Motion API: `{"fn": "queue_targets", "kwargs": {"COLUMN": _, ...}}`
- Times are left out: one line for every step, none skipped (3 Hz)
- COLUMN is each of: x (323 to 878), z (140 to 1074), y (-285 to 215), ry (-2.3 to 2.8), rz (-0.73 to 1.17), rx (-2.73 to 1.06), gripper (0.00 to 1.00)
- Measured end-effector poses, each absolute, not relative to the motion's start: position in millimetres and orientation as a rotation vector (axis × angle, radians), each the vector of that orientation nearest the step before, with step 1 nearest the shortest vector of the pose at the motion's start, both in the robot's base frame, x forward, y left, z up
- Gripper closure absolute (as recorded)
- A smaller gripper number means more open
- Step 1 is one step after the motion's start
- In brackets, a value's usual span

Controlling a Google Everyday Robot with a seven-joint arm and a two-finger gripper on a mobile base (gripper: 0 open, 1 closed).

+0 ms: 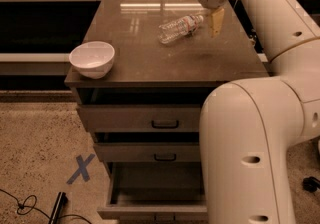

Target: Place water bottle into bottom drawer

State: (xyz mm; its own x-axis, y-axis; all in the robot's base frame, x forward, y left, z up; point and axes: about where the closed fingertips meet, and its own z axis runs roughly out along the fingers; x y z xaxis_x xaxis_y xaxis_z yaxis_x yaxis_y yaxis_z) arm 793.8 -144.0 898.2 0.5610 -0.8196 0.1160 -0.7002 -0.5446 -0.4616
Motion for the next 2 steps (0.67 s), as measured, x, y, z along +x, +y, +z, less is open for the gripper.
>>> {"fn": "queue_targets", "kwargs": {"x": 799, "z": 887, "y": -129, "ry": 1.204, "rz": -0.404, "rx": -2.423, "gripper": 0.22}}
{"fn": "queue_targets", "kwargs": {"x": 801, "z": 871, "y": -108, "ry": 1.171, "rz": -0.302, "rx": -2.397, "gripper": 0.22}}
